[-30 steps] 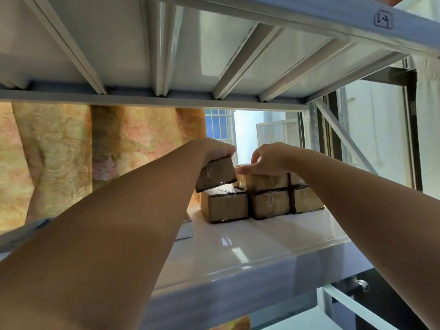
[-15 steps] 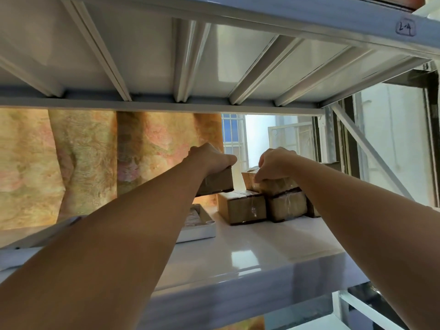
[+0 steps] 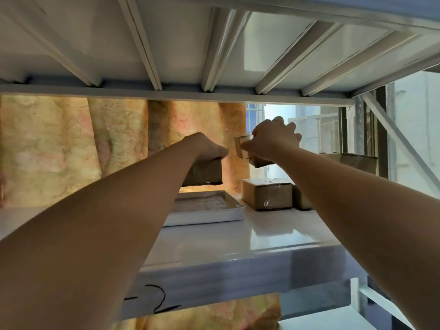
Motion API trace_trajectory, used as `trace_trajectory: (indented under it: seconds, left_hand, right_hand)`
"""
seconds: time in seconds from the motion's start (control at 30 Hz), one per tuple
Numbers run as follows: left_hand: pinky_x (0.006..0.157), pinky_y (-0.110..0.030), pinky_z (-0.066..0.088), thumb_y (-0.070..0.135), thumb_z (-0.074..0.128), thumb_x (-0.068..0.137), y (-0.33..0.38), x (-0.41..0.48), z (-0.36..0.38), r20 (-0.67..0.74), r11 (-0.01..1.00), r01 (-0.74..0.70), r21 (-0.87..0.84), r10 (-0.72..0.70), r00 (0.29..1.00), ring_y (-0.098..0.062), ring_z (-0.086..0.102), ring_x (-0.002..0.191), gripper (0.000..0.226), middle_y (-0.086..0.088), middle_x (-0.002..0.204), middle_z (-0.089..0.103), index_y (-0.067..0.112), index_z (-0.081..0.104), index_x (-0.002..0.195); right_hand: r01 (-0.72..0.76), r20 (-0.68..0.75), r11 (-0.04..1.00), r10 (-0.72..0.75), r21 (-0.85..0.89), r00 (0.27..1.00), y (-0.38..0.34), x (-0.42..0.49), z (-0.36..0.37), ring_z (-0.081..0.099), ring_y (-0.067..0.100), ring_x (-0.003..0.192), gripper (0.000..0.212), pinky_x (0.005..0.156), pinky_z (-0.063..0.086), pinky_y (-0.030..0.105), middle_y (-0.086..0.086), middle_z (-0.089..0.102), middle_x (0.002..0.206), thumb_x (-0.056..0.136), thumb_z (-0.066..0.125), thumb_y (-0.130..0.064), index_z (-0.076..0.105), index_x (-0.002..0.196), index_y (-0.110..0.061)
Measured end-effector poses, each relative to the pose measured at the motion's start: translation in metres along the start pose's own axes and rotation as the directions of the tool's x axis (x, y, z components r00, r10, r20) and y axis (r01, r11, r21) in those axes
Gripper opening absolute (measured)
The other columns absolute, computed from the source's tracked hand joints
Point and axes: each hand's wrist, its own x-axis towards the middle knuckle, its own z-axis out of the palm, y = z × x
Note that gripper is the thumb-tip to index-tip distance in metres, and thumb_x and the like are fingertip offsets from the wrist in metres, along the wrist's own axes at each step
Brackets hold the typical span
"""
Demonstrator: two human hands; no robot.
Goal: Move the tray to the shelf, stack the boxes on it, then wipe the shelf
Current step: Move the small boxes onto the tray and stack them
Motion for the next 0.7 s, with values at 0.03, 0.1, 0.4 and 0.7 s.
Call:
trace_trajectory:
  seconds: [0.03, 0.1, 0.4, 0.7]
  left_hand:
    - [0.065, -0.028, 0.041, 0.047, 0.061, 0.077, -0.006, -0.003, -0.006, 0.003, 0.999, 0.029, 0.015, -0.029, 1.0, -0.022, 0.052, 0.071, 0.037, -0.009, 0.082, 0.053, 0.013, 0.05, 0.075]
    - [0.069, -0.03, 0.042, 0.048, 0.063, 0.076, -0.021, -0.009, -0.018, 0.008, 0.994, 0.083, 0.067, -0.084, 0.996, -0.023, 0.052, 0.073, 0.037, -0.009, 0.081, 0.052, 0.013, 0.05, 0.077]
    - [0.055, -0.026, 0.035, 0.032, 0.053, 0.09, -0.077, -0.036, -0.062, 0.085, 0.956, 0.201, 0.212, -0.223, 0.971, -0.022, 0.044, 0.063, 0.028, -0.011, 0.075, 0.045, 0.01, 0.046, 0.073]
    - [0.056, -0.027, 0.043, 0.037, 0.057, 0.084, -0.117, -0.042, -0.077, 0.146, 0.927, 0.321, 0.195, -0.351, 0.925, -0.026, 0.053, 0.067, 0.029, -0.014, 0.081, 0.053, 0.008, 0.053, 0.08]
  right_hand:
    - [0.005, 0.019, 1.0, -0.005, 0.029, 1.0, -0.01, -0.003, 0.002, 0.035, 0.036, 0.128, 0.056, 0.099, 0.034, 0.047, 0.009, 0.044, 0.133, 0.075, 0.06, -0.057, 0.059, 0.118, -0.022]
    - [0.012, 0.06, 0.996, -0.017, 0.09, 0.998, -0.032, -0.012, 0.008, 0.036, 0.035, 0.127, 0.057, 0.098, 0.035, 0.047, 0.008, 0.047, 0.131, 0.074, 0.061, -0.061, 0.059, 0.115, -0.021]
    - [0.051, 0.272, 0.974, -0.111, 0.22, 0.956, -0.109, -0.057, 0.039, 0.039, 0.037, 0.123, 0.061, 0.095, 0.039, 0.045, 0.01, 0.048, 0.13, 0.074, 0.061, -0.06, 0.054, 0.118, -0.019]
    - [0.07, 0.291, 0.966, -0.144, 0.249, 0.946, -0.148, -0.075, 0.051, 0.036, 0.035, 0.122, 0.06, 0.089, 0.034, 0.043, 0.009, 0.047, 0.129, 0.074, 0.061, -0.058, 0.054, 0.12, -0.019]
